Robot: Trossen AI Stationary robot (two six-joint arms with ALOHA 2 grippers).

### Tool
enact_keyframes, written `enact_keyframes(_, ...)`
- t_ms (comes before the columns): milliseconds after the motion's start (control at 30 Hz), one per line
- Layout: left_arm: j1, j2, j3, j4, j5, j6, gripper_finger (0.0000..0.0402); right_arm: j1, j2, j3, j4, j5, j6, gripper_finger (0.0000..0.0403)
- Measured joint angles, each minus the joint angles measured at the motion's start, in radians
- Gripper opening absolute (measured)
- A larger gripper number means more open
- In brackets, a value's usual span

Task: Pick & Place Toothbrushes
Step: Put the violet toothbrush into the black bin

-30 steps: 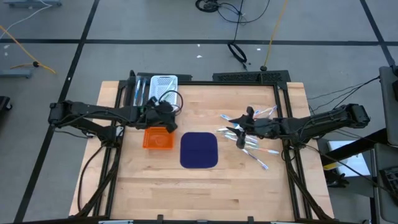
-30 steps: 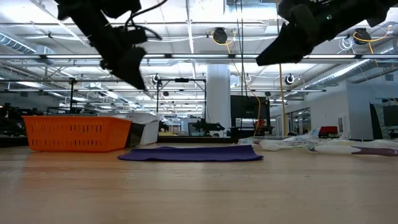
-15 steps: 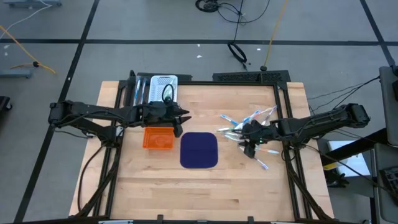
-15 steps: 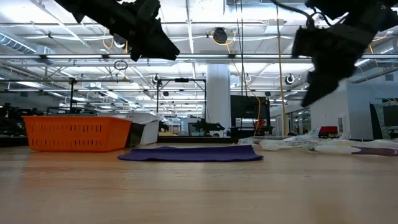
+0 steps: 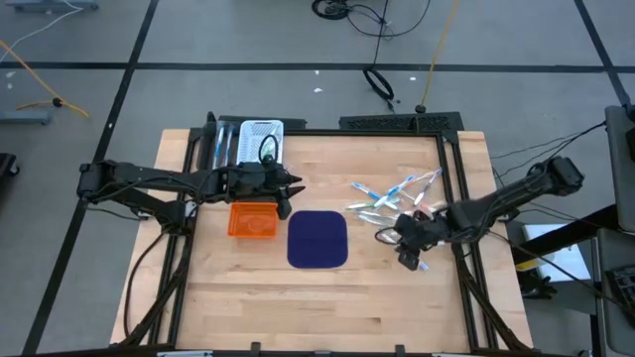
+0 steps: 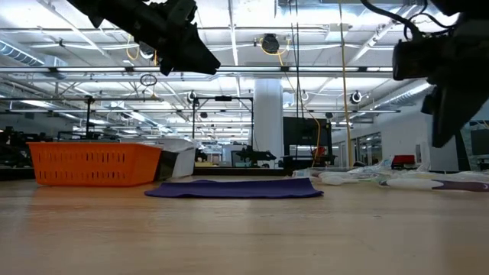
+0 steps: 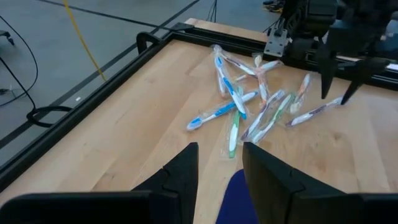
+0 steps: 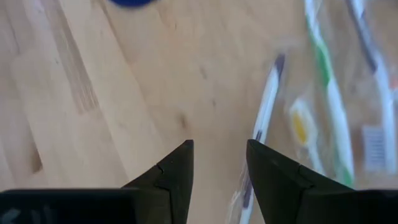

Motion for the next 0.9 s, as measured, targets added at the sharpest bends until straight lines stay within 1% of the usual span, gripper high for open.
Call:
enact_keyframes(100,0.0,0.0,0.0,0.0,0.0,-0.001,0.0127,0.037,0.041,0.0,-0.01,0.003,0.025,0.0141)
enact_keyframes(233,0.0,0.0,0.0,0.001,0.0,-0.002,0.0127,0.057,0.099,0.0,-0.006,0.004,0.027,0.0141)
enact_keyframes(733,0.0,0.0,0.0,0.001,0.0,-0.006,0.0127,0.056,0.224,-0.001,-0.01,0.016,0.025,0.014)
enact_keyframes(833,0.0,0.0,0.0,0.001,0.0,-0.006,0.0127,0.056,0.252,-0.001,-0.01,0.029,0.024,0.0127)
enact_keyframes(900,0.0,0.0,0.0,0.001,0.0,-0.005,0.0127,0.056,0.267,-0.001,-0.01,0.029,0.024,0.0107)
